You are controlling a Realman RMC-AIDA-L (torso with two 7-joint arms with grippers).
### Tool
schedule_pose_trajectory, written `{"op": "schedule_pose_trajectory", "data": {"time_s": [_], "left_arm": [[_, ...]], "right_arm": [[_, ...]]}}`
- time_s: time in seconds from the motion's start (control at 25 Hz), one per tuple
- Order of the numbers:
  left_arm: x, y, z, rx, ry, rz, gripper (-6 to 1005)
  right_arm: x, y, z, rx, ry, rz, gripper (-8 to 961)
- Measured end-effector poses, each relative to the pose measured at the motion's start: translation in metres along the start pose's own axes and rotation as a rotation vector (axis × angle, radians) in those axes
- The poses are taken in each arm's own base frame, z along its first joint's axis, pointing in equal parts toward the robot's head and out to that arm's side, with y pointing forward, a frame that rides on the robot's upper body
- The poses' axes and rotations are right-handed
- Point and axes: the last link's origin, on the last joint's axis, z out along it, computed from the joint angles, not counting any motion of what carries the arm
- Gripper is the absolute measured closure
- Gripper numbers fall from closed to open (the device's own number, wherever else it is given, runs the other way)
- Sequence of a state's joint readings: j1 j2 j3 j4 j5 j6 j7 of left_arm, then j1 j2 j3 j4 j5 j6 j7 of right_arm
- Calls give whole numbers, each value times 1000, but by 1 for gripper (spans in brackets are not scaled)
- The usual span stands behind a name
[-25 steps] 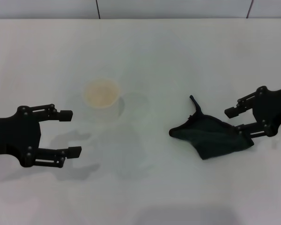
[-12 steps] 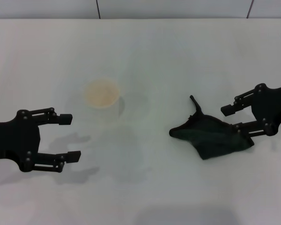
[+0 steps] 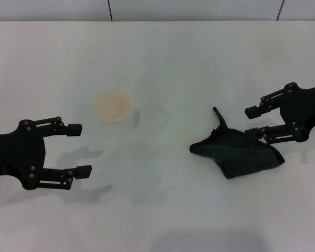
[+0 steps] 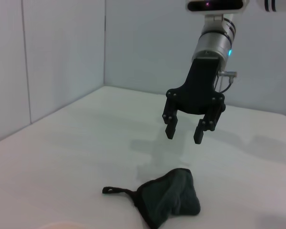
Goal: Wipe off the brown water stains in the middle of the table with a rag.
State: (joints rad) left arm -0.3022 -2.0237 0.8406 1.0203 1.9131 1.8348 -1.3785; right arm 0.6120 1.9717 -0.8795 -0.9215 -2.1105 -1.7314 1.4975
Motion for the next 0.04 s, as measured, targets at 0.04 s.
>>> {"op": "schedule_pose_trajectory", "data": {"time_s": [0.04], "left_arm": [[0,0,0,0,2,1,111]], "right_arm": [[0,0,-1,1,-1,1,480]]}}
